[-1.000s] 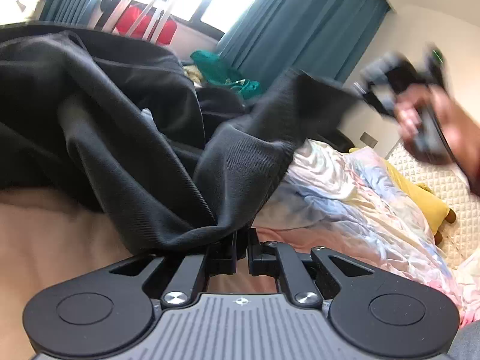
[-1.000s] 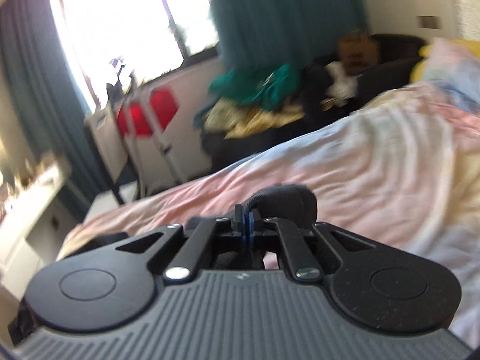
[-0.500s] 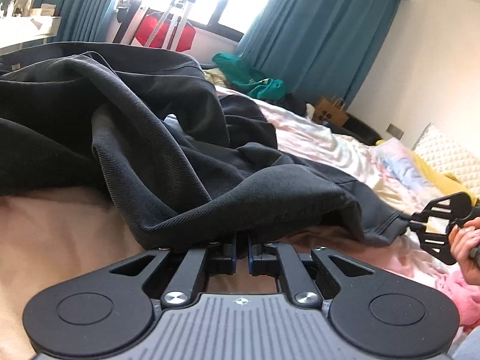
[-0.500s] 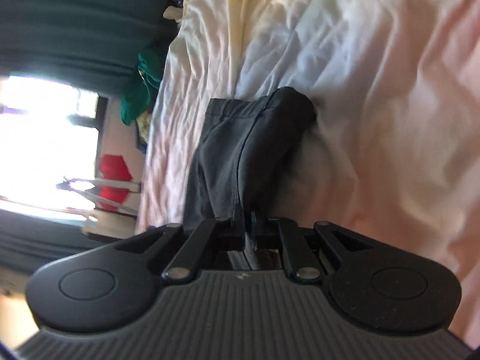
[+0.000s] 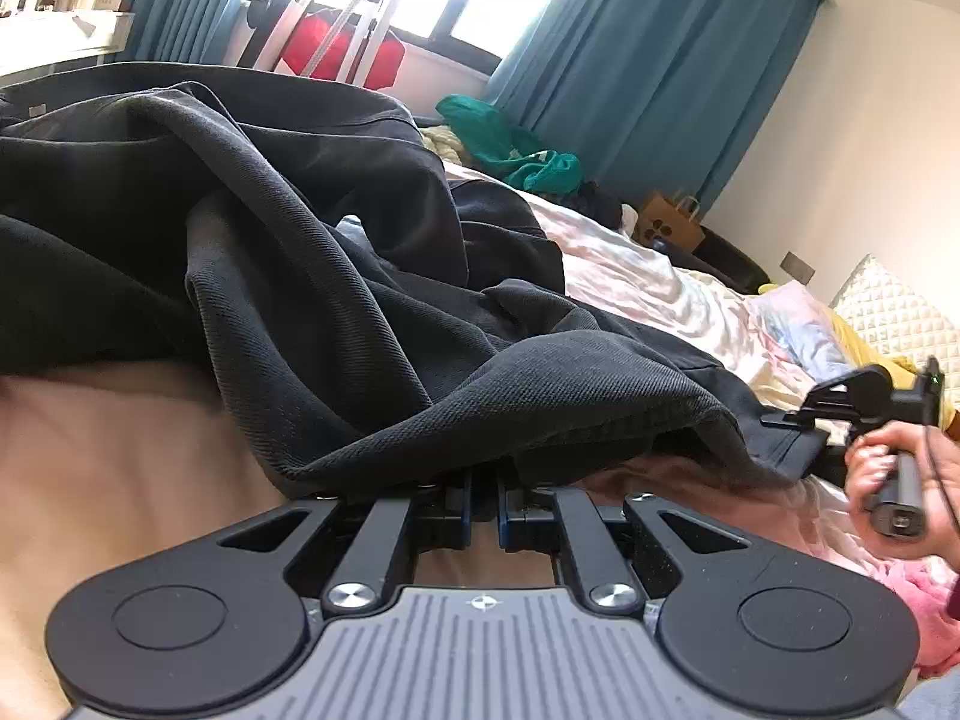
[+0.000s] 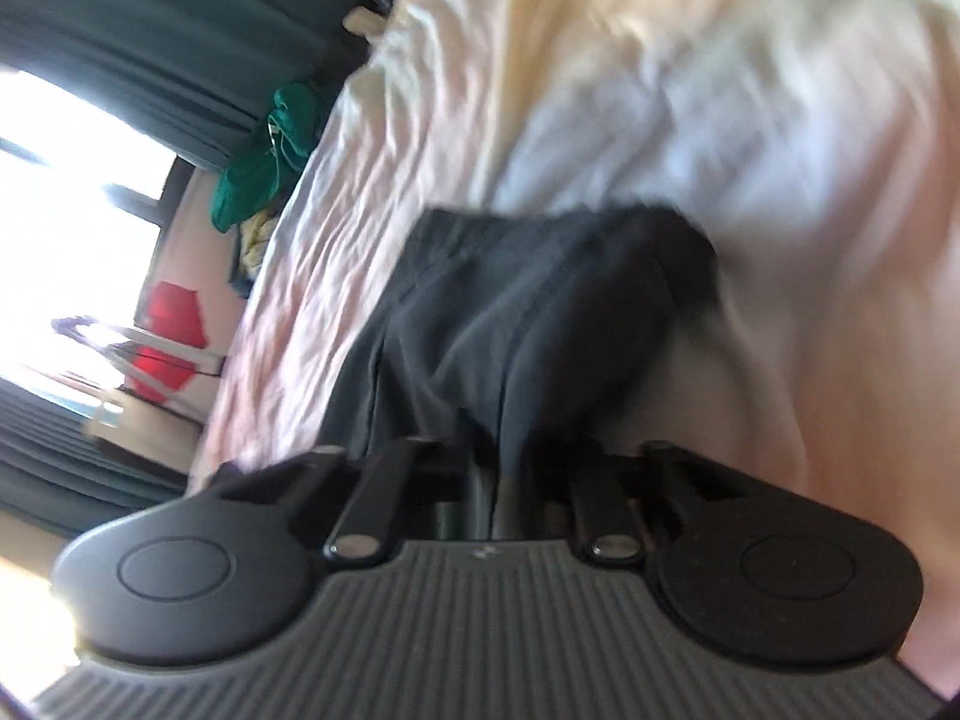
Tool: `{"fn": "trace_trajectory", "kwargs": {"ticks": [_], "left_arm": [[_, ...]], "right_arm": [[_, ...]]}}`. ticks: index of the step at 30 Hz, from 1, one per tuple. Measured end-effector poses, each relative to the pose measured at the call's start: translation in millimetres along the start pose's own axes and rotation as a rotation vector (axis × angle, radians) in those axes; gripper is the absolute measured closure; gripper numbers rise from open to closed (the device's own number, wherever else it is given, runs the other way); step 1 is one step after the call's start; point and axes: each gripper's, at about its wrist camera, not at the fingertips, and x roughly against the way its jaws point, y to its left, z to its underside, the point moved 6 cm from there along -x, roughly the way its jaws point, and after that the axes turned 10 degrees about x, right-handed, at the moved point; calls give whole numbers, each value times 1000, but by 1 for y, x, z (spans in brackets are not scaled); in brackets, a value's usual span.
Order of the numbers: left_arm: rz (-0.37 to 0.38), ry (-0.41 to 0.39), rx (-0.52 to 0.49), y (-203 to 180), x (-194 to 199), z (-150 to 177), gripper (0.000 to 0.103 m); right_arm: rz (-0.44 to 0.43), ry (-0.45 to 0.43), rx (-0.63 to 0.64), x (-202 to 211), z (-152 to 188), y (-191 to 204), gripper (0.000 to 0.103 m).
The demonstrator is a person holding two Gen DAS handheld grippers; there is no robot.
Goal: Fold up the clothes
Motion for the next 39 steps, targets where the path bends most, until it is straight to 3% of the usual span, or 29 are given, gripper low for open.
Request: {"fn": "trace_trajectory", "kwargs": {"ticks": [3,6,8,10,13,15,16,18,21,24,27,29,32,34,36,37,39], "left_arm": [[38,-19,-20,-10,3,-4,93],[93,-26,-51,-24,8,-4,95],[138,-20,-78,-34,11,-3,95],[169,-21,-97,-41,15,-2,93],[191,-21,-75,-43,19,-2,82],[181,-16,-13,-36,23,-7,63],[164,-23,44,-28,29,-11,56],[133,-41,193,-5,40,-19,27],[96,-73,486,44,58,-31,20],[43,-121,846,106,71,-31,15],[6,-203,1109,156,81,-24,15],[31,-260,1249,176,83,-19,16],[54,-299,1371,191,80,-20,17],[42,-314,1402,198,80,-23,27],[8,-324,1424,206,82,-24,49],[17,-319,1448,209,82,-22,53],[34,-295,1474,212,85,-20,71]], "right_arm": [[43,-132,136,2,-22,11,96],[31,-273,204,18,-41,17,96],[60,-322,221,24,-49,11,96],[120,-297,202,18,-49,-7,96],[208,-183,136,1,-38,-35,96],[218,-146,95,-3,-32,-43,96],[214,-153,96,-1,-32,-42,96],[217,-163,135,1,-33,-36,96],[219,-165,166,3,-33,-31,95],[189,-151,109,8,-32,-36,94],[159,-136,52,14,-31,-41,93],[148,-141,31,15,-30,-44,93],[131,-147,1,17,-30,-47,94],[120,-151,-20,18,-29,-49,94],[108,-155,-41,19,-29,-52,95],[103,-158,-51,19,-29,-53,95],[97,-160,-77,19,-28,-55,95]]}}
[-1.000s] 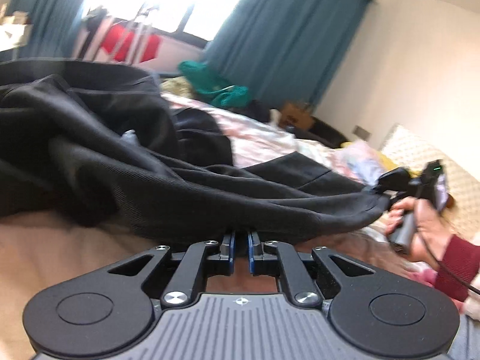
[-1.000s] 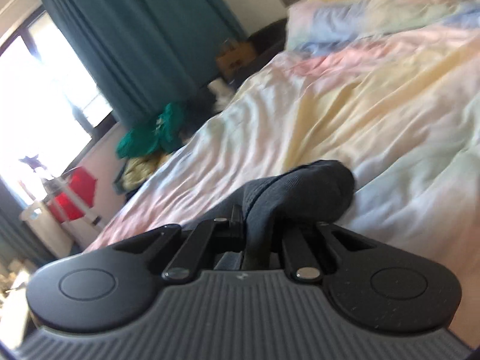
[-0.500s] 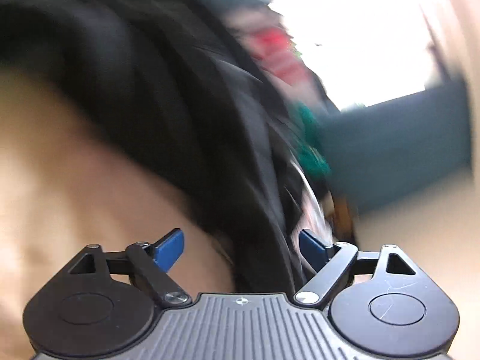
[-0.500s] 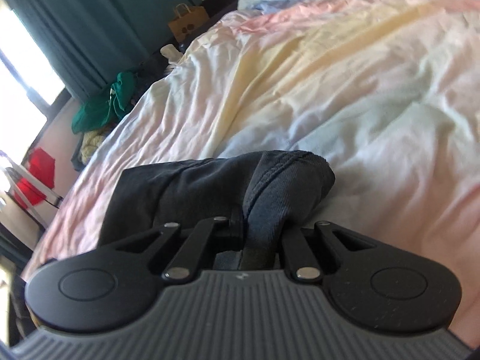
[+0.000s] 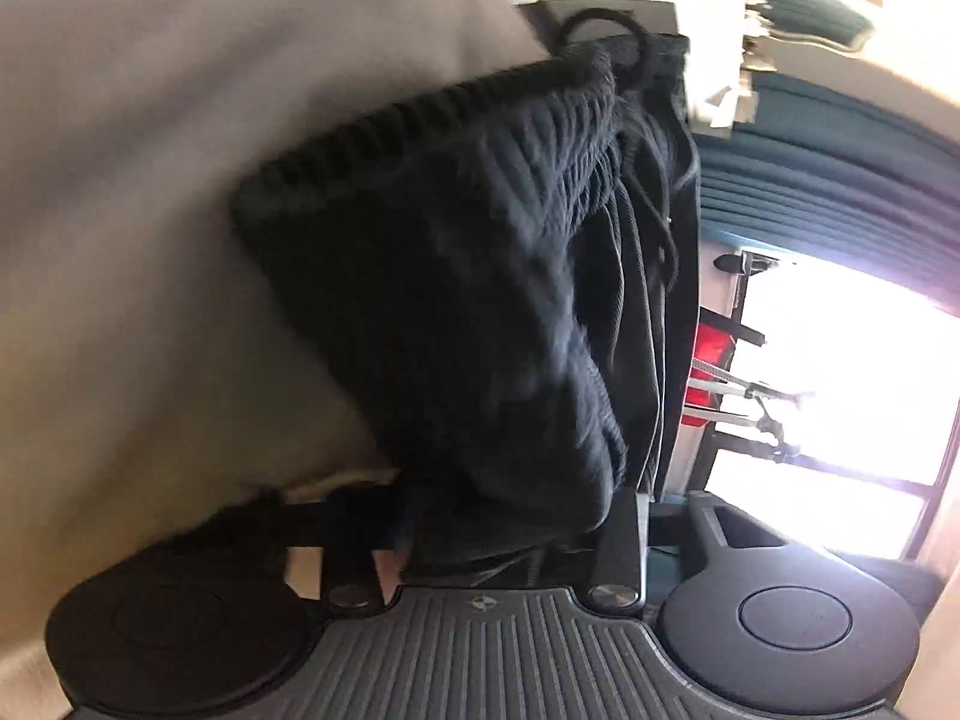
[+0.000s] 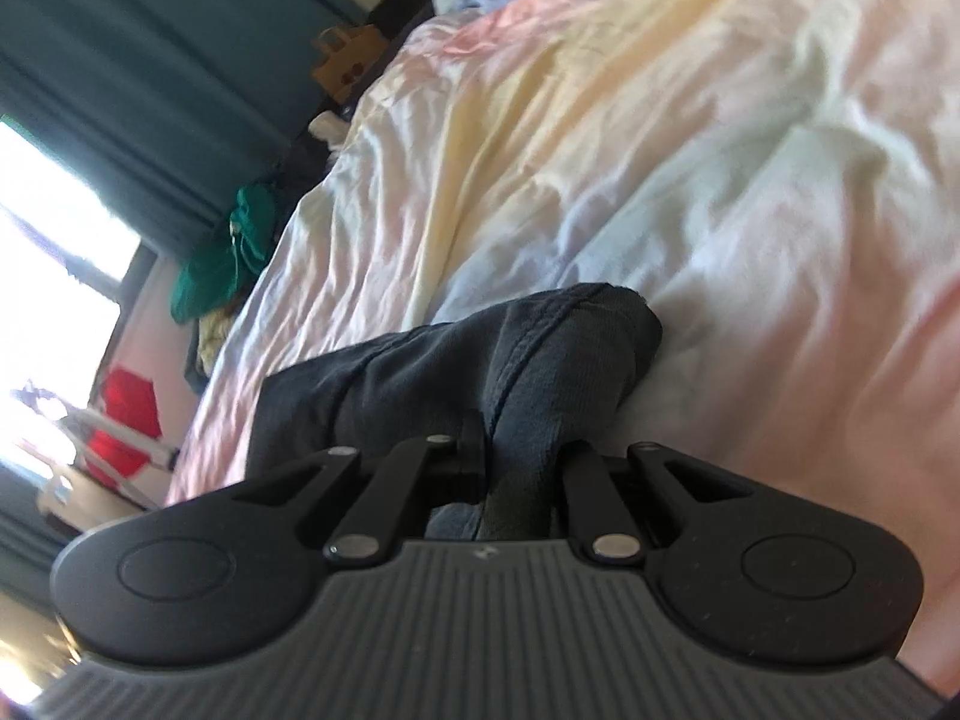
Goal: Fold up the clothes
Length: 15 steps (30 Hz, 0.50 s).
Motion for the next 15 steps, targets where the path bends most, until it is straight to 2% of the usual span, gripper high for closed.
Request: {"fn": "trace_trajectory", "kwargs": {"ticks": [1,3,8,10,15], "left_arm": [[-7,17,-2,0,3,-1,74],[-20,-15,-91,-17,23,5,83],[-52,-100,-322,-60,75,18,91],[-59,-122,-329,-76,107,13,91],[-125,-86,-373,-82,162,6,93]], "right_arm": [[1,0,0,0,0,0,95],[2,-2,18,0,-1,2,95],[-14,-6,8,2,-3,1,95],[-22,-5,-2,3,-4,-1,96],[-64,-14,-5,11,-7,1,95]]}}
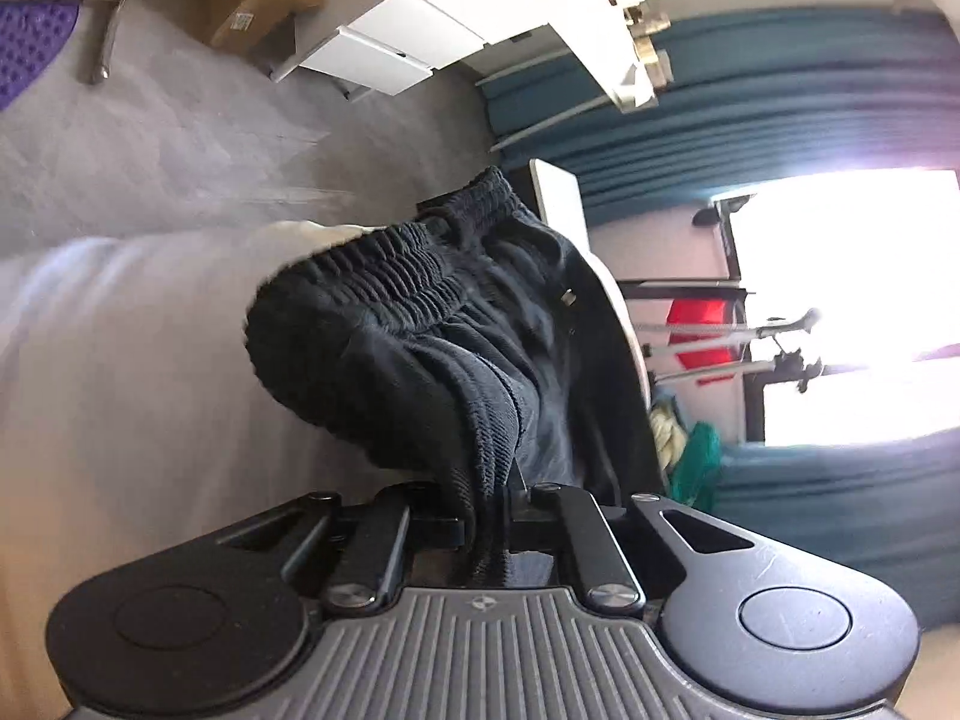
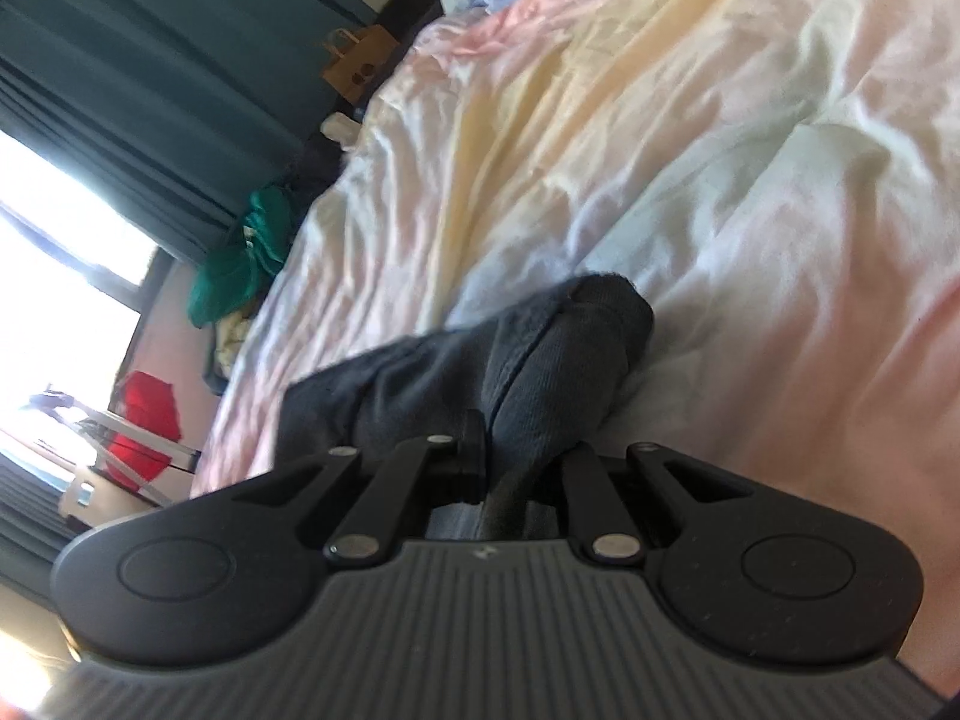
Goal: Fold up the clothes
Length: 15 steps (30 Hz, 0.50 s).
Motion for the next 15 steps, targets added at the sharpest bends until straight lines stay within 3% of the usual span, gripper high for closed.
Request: {"fn": "trace_trajectory", "kwargs": {"ticks": [3,5,9,12,15], "left_arm": [[-22,1,-5,24,14,-4,92],[-27,-2,25,40,15,-24,92],[-59,-62,-67,50,7,-21,89],[-64,-120,-116,52,-1,-20,89],[-64,-129,-125,50,-10,-29,88]], "right_arm": [[-56,-49,-10,17,-7,4,95],[-76,-77,-11,28,-11,6,95],[-38,-93,-82,41,-13,-11,95],[2,-235,21,66,-27,-3,95],[-42,-348,244,80,-34,29,95]]}}
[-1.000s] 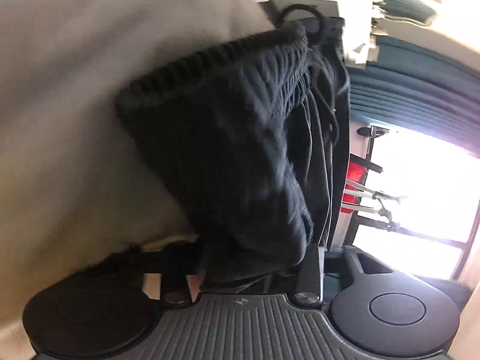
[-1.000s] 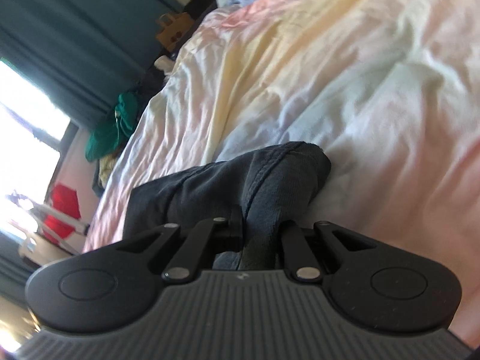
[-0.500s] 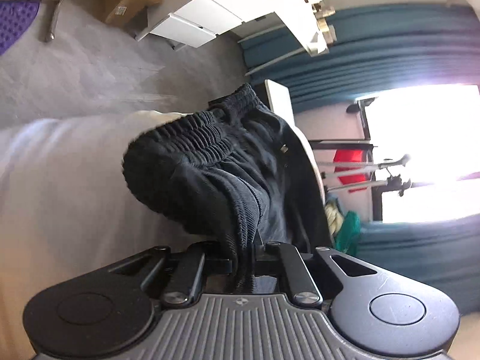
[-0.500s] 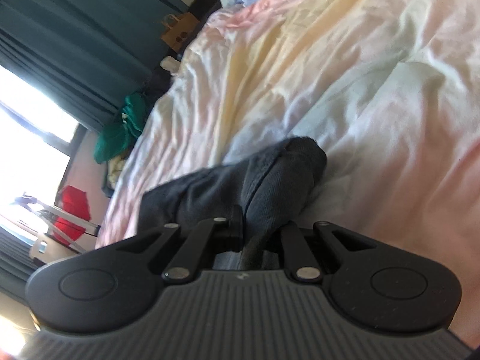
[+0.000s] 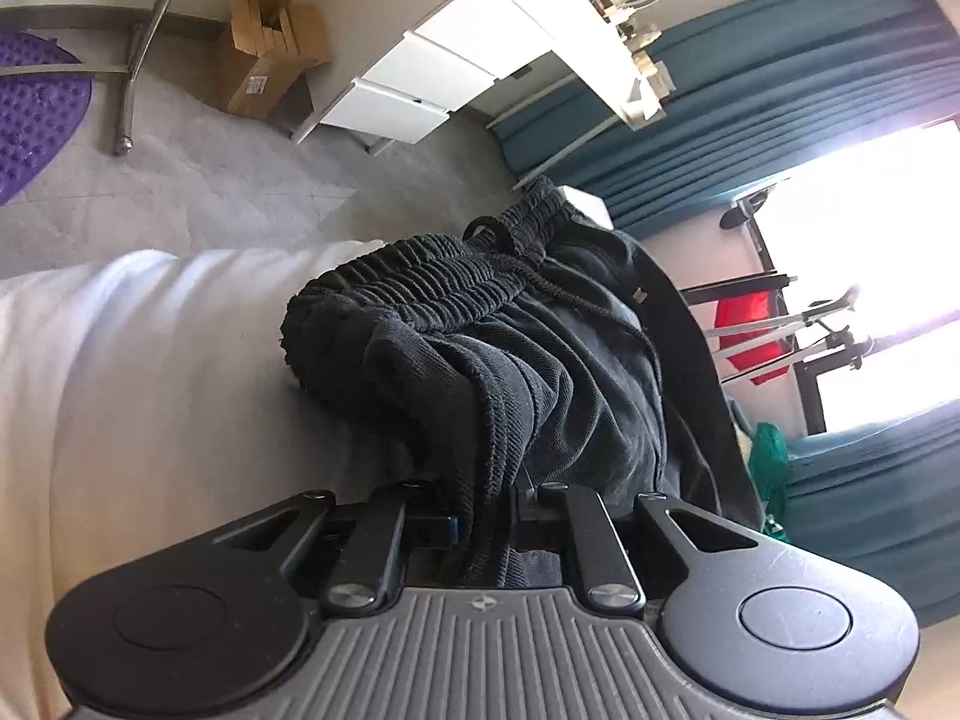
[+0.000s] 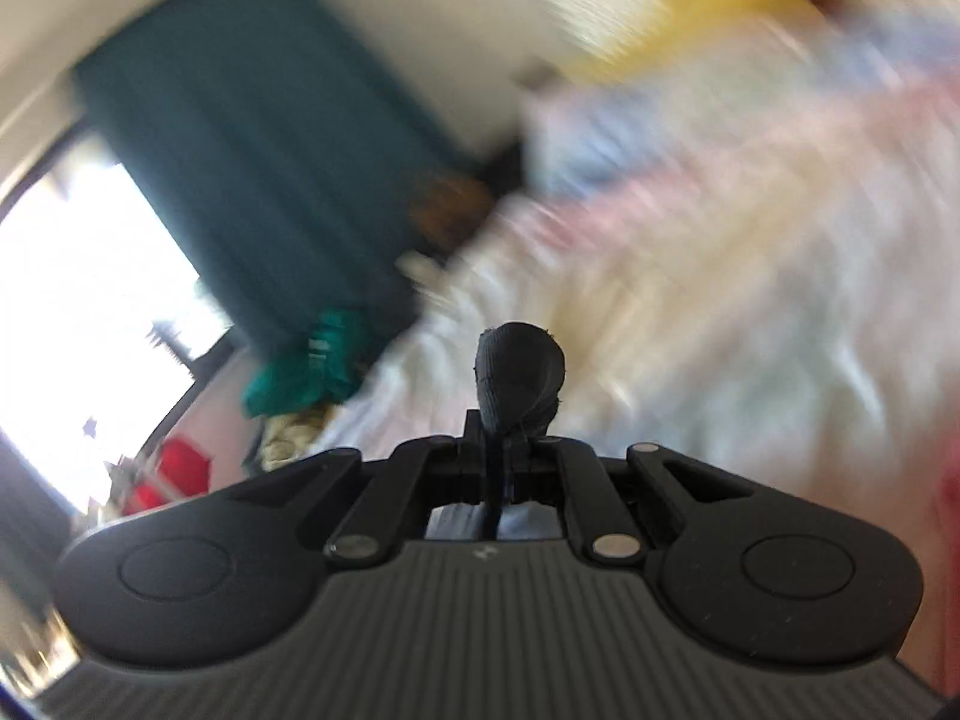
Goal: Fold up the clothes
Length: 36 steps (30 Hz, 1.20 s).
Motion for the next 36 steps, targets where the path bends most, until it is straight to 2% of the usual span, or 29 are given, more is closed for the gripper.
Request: {"fn": "trace_trajectory", "kwargs": {"ticks": [8,10,13,15,16,17,18,19,20,21,23,26,31,36], "left_arm": [[-3,-8,-48,0,-2,6,87],[-16,-28,-111,-4,0,7,84],[-43,-58,-195,-15,-1,8,79],[-76,-76,-252,-21,0,9,70],[-99,-88,-283,-25,1,10,68],[-122,-100,-315,-29,2,11,56],[-156,-147,-342,-33,10,11,26],[-161,-201,-377,-39,20,13,13],[-164,-256,-413,-46,31,15,4],[-167,-310,-448,-52,42,17,4],[-134,-333,-532,-66,56,28,1],[-97,-327,-636,-89,56,53,1],[-48,-285,-788,-131,41,103,0],[4,-237,-912,-171,12,160,0]], "right_arm": [[332,263,-177,-21,38,-53,95],[369,343,-168,-28,51,-62,93],[373,362,-155,-31,56,-64,89],[392,345,-90,-31,52,-58,74],[402,333,-57,-31,49,-56,71],[410,313,-20,-30,47,-53,61],[418,292,12,-28,43,-51,48],[424,267,36,-26,39,-49,40],[429,242,55,-23,35,-47,28],[429,214,67,-18,30,-44,23],[429,161,97,-11,19,-37,24],[370,118,148,-8,9,-17,24],[120,147,202,0,15,40,24],[-85,197,273,17,39,105,24]]}}
